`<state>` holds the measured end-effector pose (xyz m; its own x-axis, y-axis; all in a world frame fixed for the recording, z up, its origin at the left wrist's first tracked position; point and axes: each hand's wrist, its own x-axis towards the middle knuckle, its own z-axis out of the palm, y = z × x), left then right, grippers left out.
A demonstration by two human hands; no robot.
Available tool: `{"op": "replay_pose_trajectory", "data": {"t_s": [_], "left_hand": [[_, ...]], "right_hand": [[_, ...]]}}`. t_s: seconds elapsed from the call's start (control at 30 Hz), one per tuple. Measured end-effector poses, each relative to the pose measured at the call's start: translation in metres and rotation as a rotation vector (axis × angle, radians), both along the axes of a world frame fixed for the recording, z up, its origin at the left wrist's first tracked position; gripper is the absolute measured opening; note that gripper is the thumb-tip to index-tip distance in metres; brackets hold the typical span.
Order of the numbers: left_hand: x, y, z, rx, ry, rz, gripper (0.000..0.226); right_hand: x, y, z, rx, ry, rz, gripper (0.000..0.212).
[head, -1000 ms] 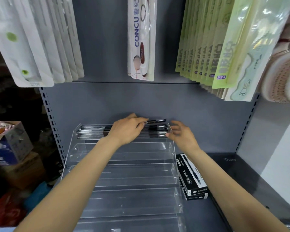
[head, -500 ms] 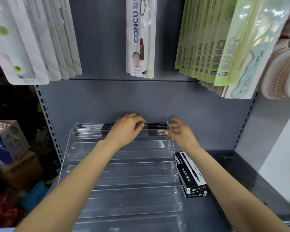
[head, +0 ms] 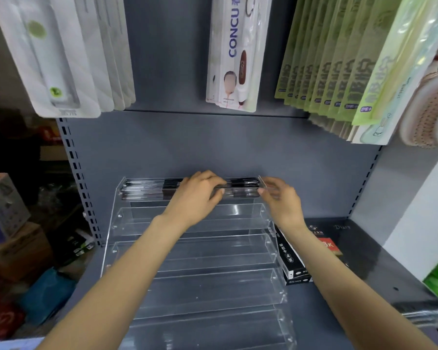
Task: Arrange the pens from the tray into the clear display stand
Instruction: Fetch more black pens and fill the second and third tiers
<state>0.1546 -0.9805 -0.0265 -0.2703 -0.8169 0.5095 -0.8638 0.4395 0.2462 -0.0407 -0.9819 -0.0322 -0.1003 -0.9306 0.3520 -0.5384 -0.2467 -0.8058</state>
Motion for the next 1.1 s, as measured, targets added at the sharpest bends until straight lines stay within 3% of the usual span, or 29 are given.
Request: {"op": "replay_pose_trajectory", "data": {"t_s": [0.1,0.17,0.4,0.83,1.1], "left_hand": [[0.001,0.021,0.0,-0.097,0.219,0.025,0.02],[0.003,0.039,-0.002,-0.13,0.249,0.031,0.017],[0.048,0.12,-0.041,-0.06,0.513,0.175,0.012],[0.185,0.344,-0.154,0.246,0.413,0.607,0.015],[0.319,0.39,-0.209,0.505,0.367,0.65,0.018]], "right_hand": [[0.014,0.025,0.001,-0.164,0.116,-0.062,0.032],[0.026,0.044,0.002,-0.206,0.111,-0.024,0.027],[0.07,0.121,-0.026,-0.252,0.228,0.179,0.022],[0.226,0.279,-0.119,-0.025,0.334,0.649,0.018],[0.351,0.316,-0.181,0.303,0.438,0.708,0.024]]}}
